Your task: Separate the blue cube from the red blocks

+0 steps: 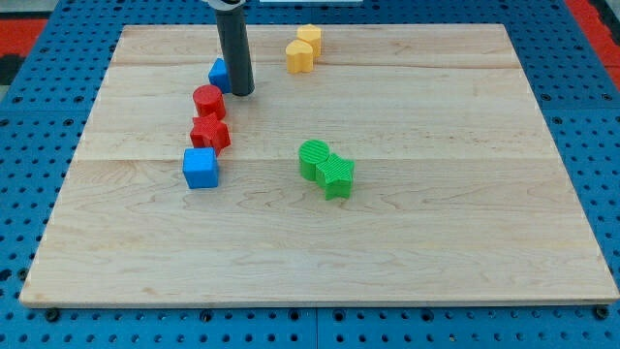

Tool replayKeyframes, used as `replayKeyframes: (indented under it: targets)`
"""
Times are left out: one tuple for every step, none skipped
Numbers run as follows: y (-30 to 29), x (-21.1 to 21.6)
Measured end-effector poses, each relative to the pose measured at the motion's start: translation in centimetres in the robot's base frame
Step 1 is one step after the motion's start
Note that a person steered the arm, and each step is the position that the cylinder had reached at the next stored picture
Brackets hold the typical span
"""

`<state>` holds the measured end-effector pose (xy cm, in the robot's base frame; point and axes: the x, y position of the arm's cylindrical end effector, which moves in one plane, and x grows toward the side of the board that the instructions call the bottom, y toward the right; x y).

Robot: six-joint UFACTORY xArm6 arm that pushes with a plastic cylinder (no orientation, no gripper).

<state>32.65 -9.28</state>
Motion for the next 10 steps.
replayKeyframes:
  targets:
    - [0.0, 0.0]
    - [-4.5, 0.0]
    - [-5.1, 2.4]
    - [-4.4, 4.5]
    - [2.1, 1.1]
    - [5.0, 8.8]
    - [0.7, 12.5]
    - [-0.3, 15.3]
    - [-5.1, 14.6]
    - [-8.6, 11.8]
